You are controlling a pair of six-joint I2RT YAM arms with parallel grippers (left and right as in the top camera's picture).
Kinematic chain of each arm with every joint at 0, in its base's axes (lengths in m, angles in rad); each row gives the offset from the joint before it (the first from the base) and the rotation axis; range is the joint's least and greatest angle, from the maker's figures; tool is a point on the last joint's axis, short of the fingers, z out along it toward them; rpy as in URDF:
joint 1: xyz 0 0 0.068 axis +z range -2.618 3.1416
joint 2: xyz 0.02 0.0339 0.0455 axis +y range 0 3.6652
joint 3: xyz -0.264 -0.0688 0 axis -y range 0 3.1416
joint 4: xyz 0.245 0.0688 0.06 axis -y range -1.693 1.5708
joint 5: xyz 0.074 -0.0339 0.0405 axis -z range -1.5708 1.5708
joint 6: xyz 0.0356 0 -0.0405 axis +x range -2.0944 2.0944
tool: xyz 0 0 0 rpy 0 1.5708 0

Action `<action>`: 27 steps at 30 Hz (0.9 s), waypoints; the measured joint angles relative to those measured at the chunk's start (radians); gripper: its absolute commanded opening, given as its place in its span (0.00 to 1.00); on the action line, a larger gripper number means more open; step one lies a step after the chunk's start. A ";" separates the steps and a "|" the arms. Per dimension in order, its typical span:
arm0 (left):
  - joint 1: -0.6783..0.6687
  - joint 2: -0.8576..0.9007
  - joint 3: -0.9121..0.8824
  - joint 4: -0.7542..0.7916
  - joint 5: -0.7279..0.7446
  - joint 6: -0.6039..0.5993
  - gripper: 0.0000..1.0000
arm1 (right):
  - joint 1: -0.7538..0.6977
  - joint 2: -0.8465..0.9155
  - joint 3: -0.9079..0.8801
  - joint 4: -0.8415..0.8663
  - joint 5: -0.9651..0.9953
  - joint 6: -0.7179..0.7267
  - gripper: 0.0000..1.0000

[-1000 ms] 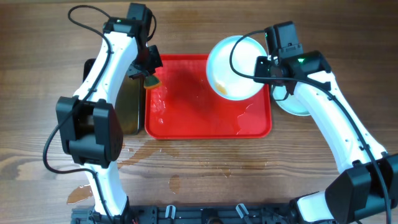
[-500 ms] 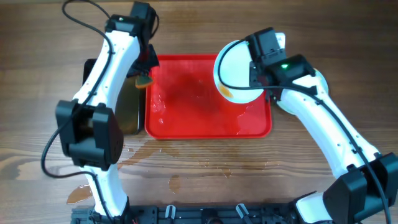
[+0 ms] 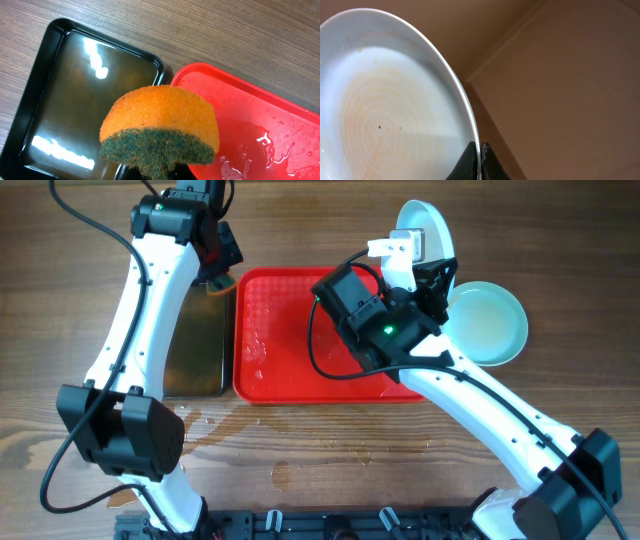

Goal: Clean dirty plates on tray and stack at the side
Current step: 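Place the last plate with right gripper onto the plate stack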

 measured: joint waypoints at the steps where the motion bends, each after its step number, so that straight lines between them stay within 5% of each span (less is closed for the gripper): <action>1: 0.000 0.000 0.000 0.000 0.002 0.000 0.04 | 0.000 0.000 0.000 0.000 0.000 0.000 0.04; 6: 0.000 0.000 0.000 0.000 0.002 0.000 0.04 | -0.083 0.000 0.000 0.001 -0.349 0.000 0.04; 14: 0.000 0.000 0.000 0.000 0.002 0.000 0.04 | -0.771 0.000 0.000 -0.085 -1.310 0.001 0.04; 18: 0.000 0.000 0.000 0.000 0.002 0.000 0.04 | -1.035 0.000 -0.030 -0.072 -1.402 0.004 0.04; 24: 0.000 0.000 0.000 0.000 0.002 0.000 0.04 | -1.079 0.005 -0.268 0.135 -1.443 0.004 0.05; 25: 0.000 0.000 0.000 0.000 0.003 0.000 0.04 | -1.080 0.006 -0.297 0.161 -1.453 0.004 0.10; 27: 0.000 0.000 0.000 0.000 0.002 0.000 0.04 | -1.079 0.007 -0.323 0.177 -1.468 0.005 0.38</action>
